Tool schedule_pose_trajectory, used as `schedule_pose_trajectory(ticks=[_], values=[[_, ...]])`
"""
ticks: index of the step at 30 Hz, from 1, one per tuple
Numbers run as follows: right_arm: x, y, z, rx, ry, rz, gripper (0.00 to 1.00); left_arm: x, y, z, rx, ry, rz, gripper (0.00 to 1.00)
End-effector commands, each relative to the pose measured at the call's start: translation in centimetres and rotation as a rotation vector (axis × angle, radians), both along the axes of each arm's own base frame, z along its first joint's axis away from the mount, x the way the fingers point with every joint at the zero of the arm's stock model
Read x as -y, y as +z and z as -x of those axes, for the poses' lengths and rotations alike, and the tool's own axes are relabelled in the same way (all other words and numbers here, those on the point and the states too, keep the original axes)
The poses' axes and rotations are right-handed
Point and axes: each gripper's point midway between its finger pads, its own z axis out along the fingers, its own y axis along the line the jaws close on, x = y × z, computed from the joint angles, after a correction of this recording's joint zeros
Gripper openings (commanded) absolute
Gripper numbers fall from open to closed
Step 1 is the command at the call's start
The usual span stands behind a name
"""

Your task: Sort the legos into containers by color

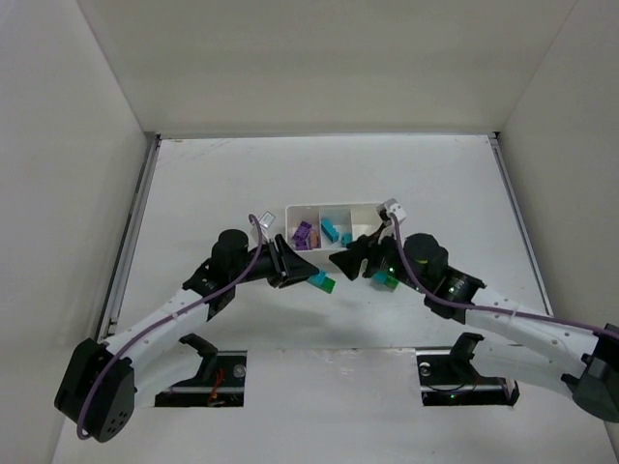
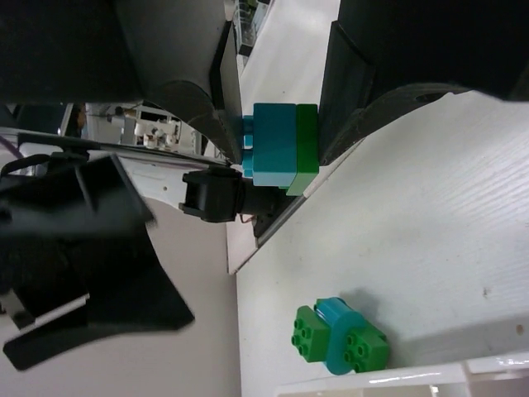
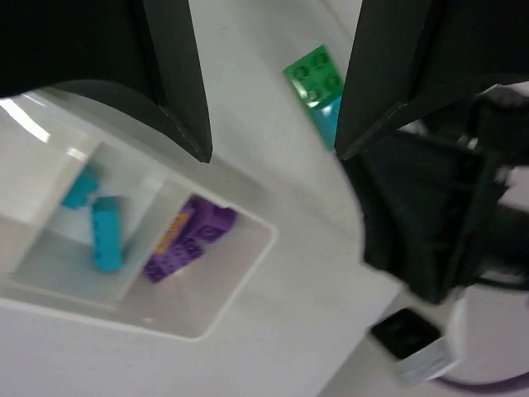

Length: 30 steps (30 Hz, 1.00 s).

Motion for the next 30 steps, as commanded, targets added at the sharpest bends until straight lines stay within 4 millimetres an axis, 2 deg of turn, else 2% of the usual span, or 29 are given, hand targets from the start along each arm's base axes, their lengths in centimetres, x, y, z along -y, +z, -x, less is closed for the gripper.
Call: schedule_pose_trajectory(ticks=[1, 4, 8, 13, 17, 21, 25, 30], values=[[-2.7, 1.7, 4.3, 0.064, 0.205, -0.021, 0.70, 1.1, 3.0, 0.3, 0.047, -0.074, 0.077, 0.13], [-4.1, 0.5, 5.7, 0.089, 0.265, 0.049, 0.72, 1.1, 2.2, 0.7, 0.011, -0.091, 0.060, 0.13], [-5.2, -1.0, 5.9, 0.086, 0.271, 0.146, 0.70, 1.0, 2.4, 0.9, 0.003, -0.089, 0.052, 0.13], [-6.0, -1.4, 6.1, 0.107, 0.283, 0.184, 0.69, 1.0, 2.6, 0.8, 0.011, -0.080, 0.052, 0.13], [-6.3, -1.3, 6.0, 0.115, 0.280, 0.188, 0.62, 1.0, 2.2, 0.9, 0.006, -0.085, 0.043, 0.13], [-6.4, -1.0, 5.7, 0.116, 0.264, 0.172, 0.61, 0.9, 1.6, 0.8, -0.006, -0.077, 0.034, 0.13], [-6.6, -1.3, 5.4, 0.114, 0.257, 0.186, 0.49, 1.0, 1.5, 0.9, -0.005, -0.082, 0.030, 0.13], [-6.6, -0.5, 5.2, 0.125, 0.242, 0.159, 0.32, 0.8, 1.5, 0.7, -0.007, -0.077, 0.031, 0.13]])
